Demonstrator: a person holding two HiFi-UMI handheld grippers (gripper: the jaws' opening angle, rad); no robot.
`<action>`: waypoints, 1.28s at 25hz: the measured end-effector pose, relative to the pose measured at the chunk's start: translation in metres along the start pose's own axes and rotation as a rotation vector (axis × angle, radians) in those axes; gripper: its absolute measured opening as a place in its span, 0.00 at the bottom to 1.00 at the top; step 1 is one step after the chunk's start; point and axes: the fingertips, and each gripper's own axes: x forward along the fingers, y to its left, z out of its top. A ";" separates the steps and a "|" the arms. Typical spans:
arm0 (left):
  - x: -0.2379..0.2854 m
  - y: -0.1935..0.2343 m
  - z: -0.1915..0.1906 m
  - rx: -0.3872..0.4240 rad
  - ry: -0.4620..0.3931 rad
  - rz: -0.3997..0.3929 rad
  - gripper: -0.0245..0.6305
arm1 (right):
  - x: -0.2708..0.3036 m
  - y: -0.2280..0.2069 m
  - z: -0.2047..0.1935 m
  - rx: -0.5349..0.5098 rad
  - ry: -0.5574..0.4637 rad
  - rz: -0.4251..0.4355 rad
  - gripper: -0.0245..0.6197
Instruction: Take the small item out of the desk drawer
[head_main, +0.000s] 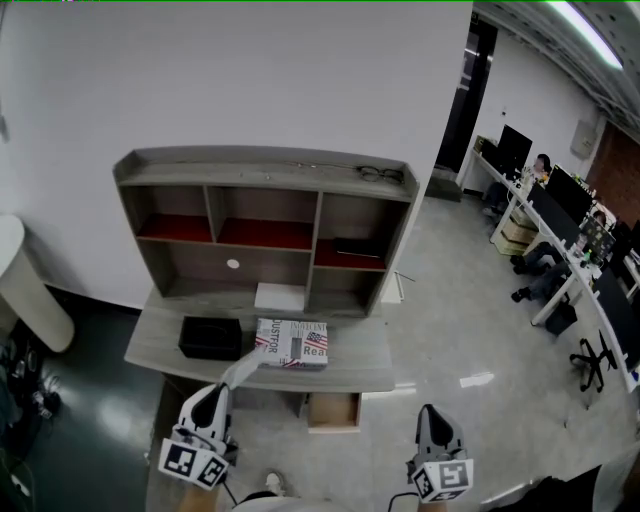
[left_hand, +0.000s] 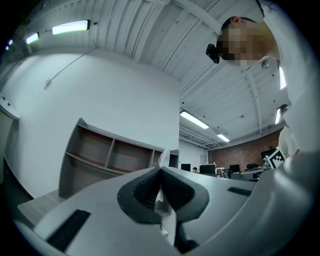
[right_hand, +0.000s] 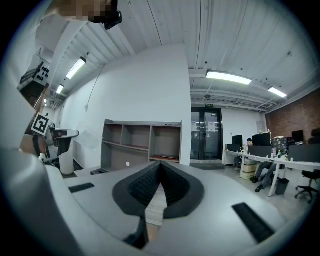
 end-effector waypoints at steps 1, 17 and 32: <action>-0.006 0.004 0.003 -0.002 -0.004 0.018 0.07 | -0.001 -0.002 0.001 0.001 -0.002 -0.002 0.07; -0.059 0.042 0.019 -0.018 -0.020 0.173 0.07 | 0.017 0.003 0.006 -0.001 -0.005 0.015 0.07; -0.069 0.060 0.021 -0.036 -0.029 0.170 0.07 | 0.034 0.042 0.007 -0.010 0.011 0.064 0.07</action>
